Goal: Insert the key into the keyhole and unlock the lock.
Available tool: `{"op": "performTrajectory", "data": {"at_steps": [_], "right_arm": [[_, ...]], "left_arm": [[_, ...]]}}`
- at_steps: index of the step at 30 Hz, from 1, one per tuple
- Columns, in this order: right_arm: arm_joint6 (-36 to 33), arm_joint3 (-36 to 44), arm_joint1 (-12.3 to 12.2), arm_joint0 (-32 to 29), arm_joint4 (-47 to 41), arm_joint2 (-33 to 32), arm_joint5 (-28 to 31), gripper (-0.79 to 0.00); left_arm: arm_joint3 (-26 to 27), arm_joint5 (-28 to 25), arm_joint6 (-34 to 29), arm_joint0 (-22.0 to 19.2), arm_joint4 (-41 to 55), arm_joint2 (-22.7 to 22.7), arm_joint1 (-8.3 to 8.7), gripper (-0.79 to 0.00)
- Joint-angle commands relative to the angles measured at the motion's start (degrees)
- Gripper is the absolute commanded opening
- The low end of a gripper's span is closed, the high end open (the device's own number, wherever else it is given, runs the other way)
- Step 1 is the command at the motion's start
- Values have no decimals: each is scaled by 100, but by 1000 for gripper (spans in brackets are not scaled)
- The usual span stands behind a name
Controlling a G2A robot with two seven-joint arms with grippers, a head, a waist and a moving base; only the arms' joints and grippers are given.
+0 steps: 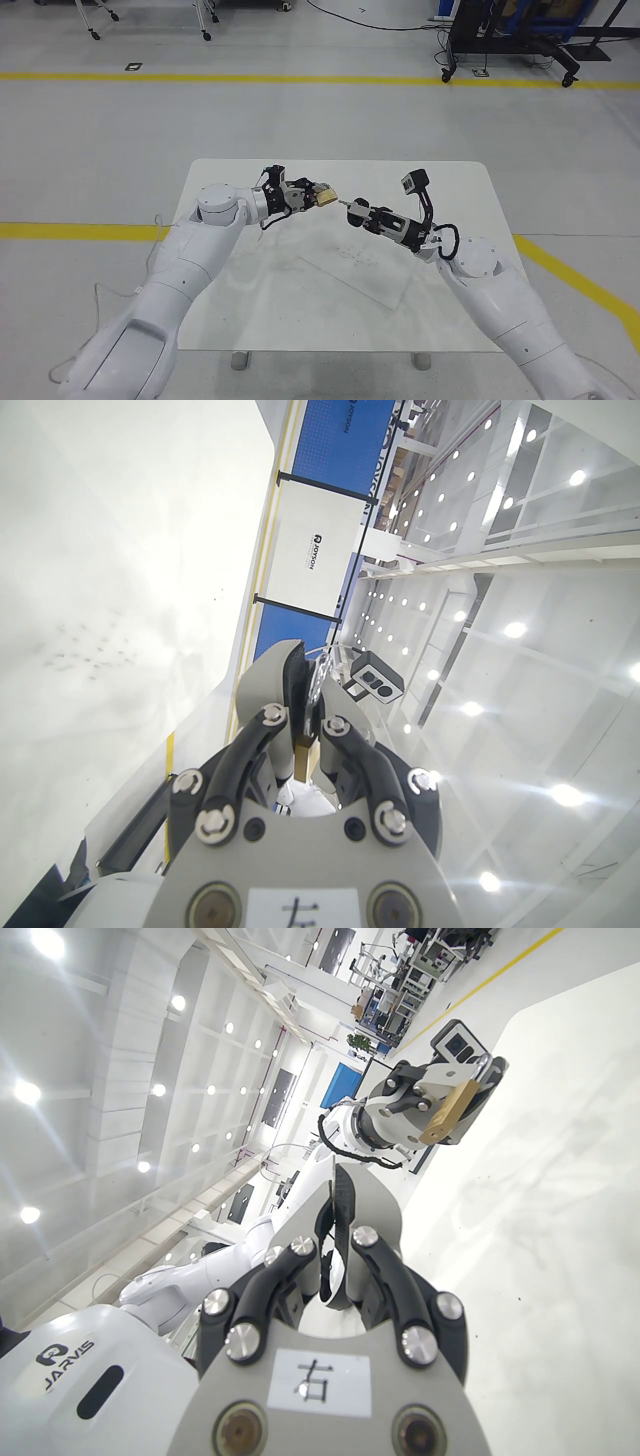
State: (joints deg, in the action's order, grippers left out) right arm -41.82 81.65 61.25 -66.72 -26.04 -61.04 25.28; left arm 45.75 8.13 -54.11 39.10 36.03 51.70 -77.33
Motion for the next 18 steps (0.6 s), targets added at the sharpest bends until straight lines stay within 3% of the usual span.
{"op": "performTrajectory", "data": {"at_steps": [1, 3, 10, 18], "right_arm": [[8, 7, 3, -40, 47, 37, -80, -785], [436, 87, 9, -81, 482, 45, -326, -785], [1485, 487, 69, -477, 658, 130, -1350, -785], [2644, 1142, 131, -922, 757, 48, -1626, -785]], "left_arm": [[39, -41, 82, 36, -69, -13, 2, -785], [276, -174, 156, 140, 36, 39, -4, -785], [565, -270, 484, 264, -215, -21, -32, -785], [847, -418, 1020, 410, -526, 64, -17, -785]]}}
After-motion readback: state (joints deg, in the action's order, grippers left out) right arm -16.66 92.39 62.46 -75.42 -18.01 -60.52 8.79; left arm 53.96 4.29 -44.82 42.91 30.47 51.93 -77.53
